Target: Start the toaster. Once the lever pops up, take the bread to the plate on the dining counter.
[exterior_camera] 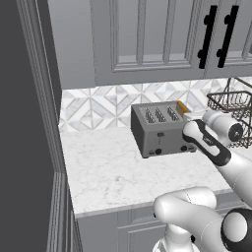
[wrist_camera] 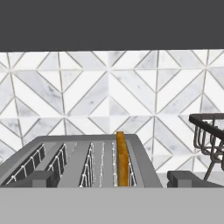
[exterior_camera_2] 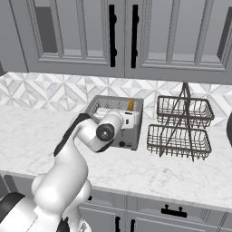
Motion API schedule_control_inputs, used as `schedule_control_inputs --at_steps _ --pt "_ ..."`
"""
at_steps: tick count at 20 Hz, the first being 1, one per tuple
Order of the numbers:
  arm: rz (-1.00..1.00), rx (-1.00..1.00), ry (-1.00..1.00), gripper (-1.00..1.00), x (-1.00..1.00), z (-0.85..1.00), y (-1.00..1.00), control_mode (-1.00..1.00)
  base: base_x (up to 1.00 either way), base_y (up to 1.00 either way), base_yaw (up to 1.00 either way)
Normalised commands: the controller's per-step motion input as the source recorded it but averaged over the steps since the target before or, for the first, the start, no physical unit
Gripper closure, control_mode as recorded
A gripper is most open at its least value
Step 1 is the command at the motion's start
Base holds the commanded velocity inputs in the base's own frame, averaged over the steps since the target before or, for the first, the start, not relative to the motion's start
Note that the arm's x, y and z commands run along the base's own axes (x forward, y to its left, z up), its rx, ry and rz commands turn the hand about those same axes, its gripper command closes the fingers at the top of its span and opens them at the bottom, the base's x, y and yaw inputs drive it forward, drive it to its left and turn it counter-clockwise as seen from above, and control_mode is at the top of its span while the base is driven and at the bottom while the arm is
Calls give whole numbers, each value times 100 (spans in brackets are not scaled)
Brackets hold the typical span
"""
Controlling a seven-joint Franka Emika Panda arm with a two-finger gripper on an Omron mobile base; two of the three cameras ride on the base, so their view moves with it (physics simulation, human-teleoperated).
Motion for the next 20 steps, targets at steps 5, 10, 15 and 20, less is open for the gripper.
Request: schedule_control_inputs --at_steps 5,10,15,20 --pt "0 0 0 -100 0 0 0 -100 0 0 0" --pt "0 0 0 -100 0 0 0 -100 0 0 0" --pt "0 0 0 -100 1 0 0 -100 0 0 0" --pt "0 0 0 -100 3 0 0 -100 0 0 0"
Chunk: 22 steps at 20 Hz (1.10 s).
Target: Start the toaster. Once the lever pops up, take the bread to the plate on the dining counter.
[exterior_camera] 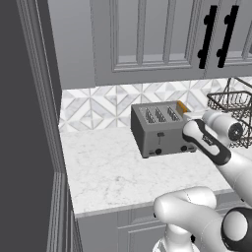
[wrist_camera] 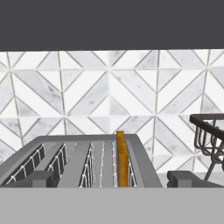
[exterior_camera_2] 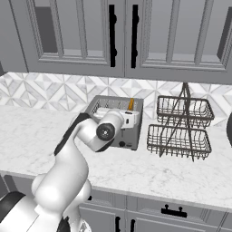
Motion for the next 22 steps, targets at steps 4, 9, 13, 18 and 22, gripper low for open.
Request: schedule_control_inputs --at_steps 4,9,13,18,22 --pt "0 0 0 -100 10 0 0 -100 0 0 0" --pt "0 0 0 -100 15 0 -1 -100 0 0 0" --pt "0 0 0 -100 8 0 -1 -100 0 0 0" --pt "0 0 0 -100 13 -4 0 -100 0 0 0" --pt "0 0 0 -100 11 -12 -4 -100 0 0 0"
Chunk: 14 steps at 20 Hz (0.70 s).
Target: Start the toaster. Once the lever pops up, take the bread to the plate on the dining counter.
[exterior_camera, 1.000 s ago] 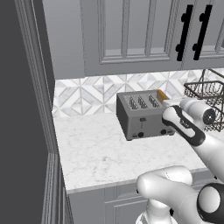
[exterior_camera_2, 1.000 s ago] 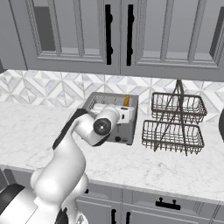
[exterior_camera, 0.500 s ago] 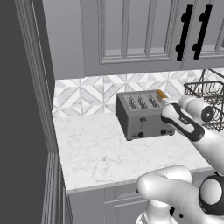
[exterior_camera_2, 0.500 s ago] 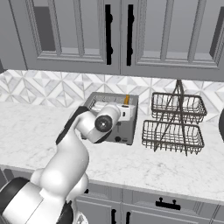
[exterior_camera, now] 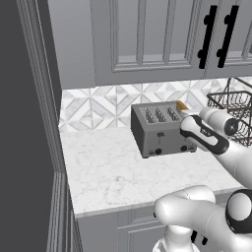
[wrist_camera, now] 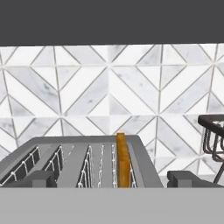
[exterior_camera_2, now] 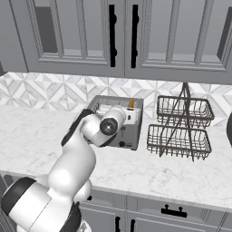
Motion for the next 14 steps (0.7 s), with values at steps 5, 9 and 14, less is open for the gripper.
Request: schedule_control_inputs --at_steps 5,9,14 --pt "0 0 0 -100 17 -18 -14 -100 0 0 0" --pt "0 0 0 -100 22 -10 -9 -100 0 0 0" --pt "0 0 0 -100 25 -19 -1 -100 0 0 0"
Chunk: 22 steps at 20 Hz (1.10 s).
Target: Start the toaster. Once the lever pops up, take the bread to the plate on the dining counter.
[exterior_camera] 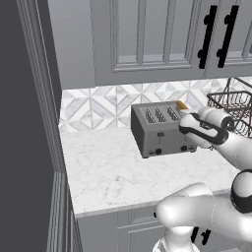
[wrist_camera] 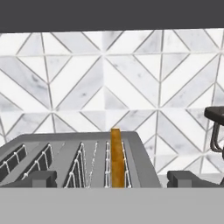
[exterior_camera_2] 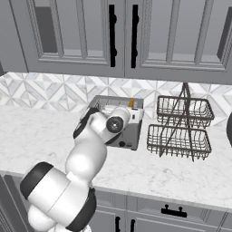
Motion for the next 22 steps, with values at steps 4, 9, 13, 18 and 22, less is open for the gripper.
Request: schedule_control_inputs --at_steps 4,9,13,18,22 --pt "0 0 0 -100 23 -20 0 -100 0 0 0" --pt "0 0 0 -100 20 -17 0 -100 0 0 0" --pt "0 0 0 -100 11 -7 0 -100 0 0 0" --pt "0 0 0 -100 11 -2 -2 -100 0 0 0" --pt "0 0 0 -100 7 0 -3 -100 0 0 0"
